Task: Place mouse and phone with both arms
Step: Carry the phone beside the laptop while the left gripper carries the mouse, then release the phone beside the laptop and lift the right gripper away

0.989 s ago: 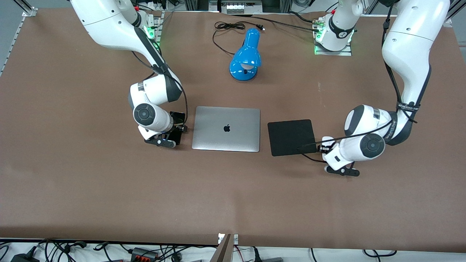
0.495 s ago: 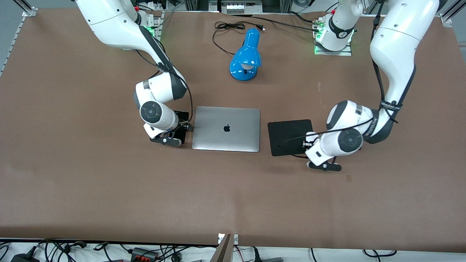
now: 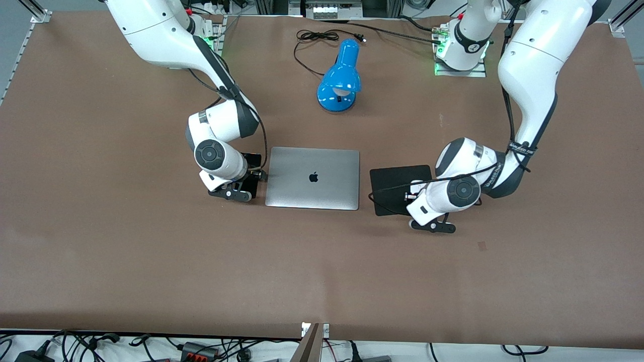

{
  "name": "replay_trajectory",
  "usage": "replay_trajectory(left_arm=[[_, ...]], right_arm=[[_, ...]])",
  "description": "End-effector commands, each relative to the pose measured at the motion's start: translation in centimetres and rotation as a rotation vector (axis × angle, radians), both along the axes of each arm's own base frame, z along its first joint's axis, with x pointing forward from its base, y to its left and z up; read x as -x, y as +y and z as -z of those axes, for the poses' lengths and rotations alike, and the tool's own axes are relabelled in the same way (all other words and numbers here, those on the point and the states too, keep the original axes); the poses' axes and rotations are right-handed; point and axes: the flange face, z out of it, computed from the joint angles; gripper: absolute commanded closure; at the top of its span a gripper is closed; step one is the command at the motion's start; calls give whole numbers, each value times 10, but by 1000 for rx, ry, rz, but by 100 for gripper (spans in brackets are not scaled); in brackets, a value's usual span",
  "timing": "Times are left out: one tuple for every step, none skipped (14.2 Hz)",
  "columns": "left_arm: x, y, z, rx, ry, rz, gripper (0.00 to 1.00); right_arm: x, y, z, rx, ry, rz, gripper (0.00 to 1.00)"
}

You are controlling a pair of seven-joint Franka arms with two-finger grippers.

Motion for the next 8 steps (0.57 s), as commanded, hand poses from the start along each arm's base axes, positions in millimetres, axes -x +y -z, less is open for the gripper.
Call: replay_trajectory(left_arm=[[0, -12, 4, 9, -25, -7, 54], [1, -13, 7, 9, -22, -3, 54], [2, -14, 10, 10, -18, 10, 53], [5, -19, 9, 10, -17, 17, 53], [7, -27, 9, 9, -17, 29, 53], [8, -27, 10, 7, -17, 26, 53], [8, -27, 11, 7, -15, 28, 53], [8, -28, 10, 7, -14, 29, 53]], right_arm=[[-9, -2, -34, -11, -10, 15, 0], [-12, -5, -52, -12, -18, 5, 0], [-17, -7, -74, -15, -31, -4, 0], [-23, -14, -95, -12, -36, 6, 0], [-29, -16, -119, -12, -38, 9, 0], [-36, -21, -142, -9, -35, 9, 0], [-45, -28, -169, -7, -29, -10, 0], [-54, -35, -191, -4, -18, -32, 0]])
